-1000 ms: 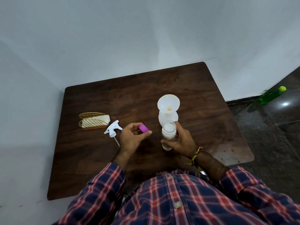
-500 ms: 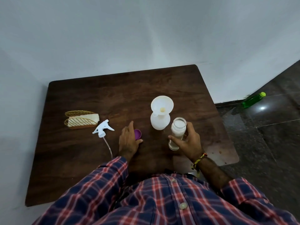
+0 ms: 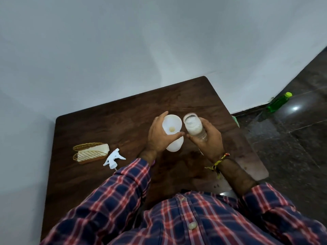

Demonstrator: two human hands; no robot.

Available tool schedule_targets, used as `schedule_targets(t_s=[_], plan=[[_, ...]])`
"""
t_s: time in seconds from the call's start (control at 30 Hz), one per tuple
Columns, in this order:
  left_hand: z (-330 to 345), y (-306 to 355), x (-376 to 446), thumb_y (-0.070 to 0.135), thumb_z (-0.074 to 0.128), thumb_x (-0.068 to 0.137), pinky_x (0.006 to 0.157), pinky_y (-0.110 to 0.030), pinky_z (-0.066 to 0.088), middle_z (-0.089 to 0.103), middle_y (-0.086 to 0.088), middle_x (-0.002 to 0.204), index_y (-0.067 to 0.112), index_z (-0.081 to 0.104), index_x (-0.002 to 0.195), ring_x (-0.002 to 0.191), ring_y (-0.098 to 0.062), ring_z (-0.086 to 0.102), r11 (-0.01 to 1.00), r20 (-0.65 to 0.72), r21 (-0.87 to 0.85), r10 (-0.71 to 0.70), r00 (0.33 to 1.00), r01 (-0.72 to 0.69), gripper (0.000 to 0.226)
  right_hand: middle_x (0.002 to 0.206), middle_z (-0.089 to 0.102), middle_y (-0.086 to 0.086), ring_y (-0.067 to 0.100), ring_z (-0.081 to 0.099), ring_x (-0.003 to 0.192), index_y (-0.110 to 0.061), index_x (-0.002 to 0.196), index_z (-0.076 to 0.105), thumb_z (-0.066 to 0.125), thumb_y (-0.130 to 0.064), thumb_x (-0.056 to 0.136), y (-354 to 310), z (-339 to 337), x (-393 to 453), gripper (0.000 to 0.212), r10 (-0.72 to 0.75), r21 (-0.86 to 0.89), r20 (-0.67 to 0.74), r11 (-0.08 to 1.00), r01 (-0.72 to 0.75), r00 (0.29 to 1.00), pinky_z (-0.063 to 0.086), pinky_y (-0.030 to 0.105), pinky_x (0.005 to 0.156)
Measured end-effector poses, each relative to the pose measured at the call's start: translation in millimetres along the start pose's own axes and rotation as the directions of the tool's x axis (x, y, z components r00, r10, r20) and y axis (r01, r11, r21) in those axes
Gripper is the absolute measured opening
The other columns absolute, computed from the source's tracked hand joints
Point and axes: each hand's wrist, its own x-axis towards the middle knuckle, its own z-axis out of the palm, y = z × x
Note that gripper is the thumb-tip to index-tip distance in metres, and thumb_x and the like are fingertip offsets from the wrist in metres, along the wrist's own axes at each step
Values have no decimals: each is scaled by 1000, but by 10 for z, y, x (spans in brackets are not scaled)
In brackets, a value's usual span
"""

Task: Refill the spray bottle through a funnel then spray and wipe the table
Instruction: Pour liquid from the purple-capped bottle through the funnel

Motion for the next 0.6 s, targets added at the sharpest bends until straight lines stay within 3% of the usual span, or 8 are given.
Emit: schedule_targets(t_s=[0.1, 0.23, 0.37, 0.5, 0.6], plan=[[39, -38, 40, 48, 86, 61, 96, -36, 50, 54, 2, 129, 20, 50, 134, 114, -10, 51, 997, -36, 31, 73, 997, -72, 86, 117, 65, -4, 15, 62, 104, -28, 128, 56, 72, -46, 72, 1, -20, 43, 61, 2, -97, 39, 995, 2, 999, 53, 40, 87], [68, 22, 67, 47, 87, 61, 99, -27, 44, 49, 1, 137, 20, 44, 139, 119, -12, 48, 992, 16, 63, 104, 994, -105, 92, 123, 63, -5, 25, 63, 104, -34, 134, 48, 57, -53, 74, 5, -75, 140, 63, -8, -293, 105, 955, 39, 994, 52, 45, 87], [75, 40, 84, 57, 81, 62, 95, -21, 40, 47, 1, 138, 20, 43, 140, 119, -10, 47, 994, 46, 69, 77, 996, -80, 95, 120, 62, -5, 27, 61, 103, -32, 135, 47, 67, -39, 76, -33, -116, 255, 62, -15, -397, 146, 915, 72, 989, 53, 46, 83], [107, 28, 92, 51, 80, 69, 93, -18, 41, 47, 1, 137, 19, 43, 138, 114, -3, 43, 996, 19, 60, 60, 998, -61, 85, 122, 61, -4, 28, 60, 105, -33, 135, 47, 69, -37, 79, -53, -146, 340, 61, -30, -494, 188, 861, 121, 982, 52, 44, 82], [156, 20, 88, 49, 81, 69, 92, -15, 38, 47, 0, 138, 18, 42, 139, 117, -7, 46, 998, -10, 48, 30, 999, -30, 86, 123, 61, -3, 29, 60, 107, -32, 135, 46, 69, -36, 80, -69, -165, 391, 60, -45, -551, 214, 819, 159, 976, 52, 47, 85]])
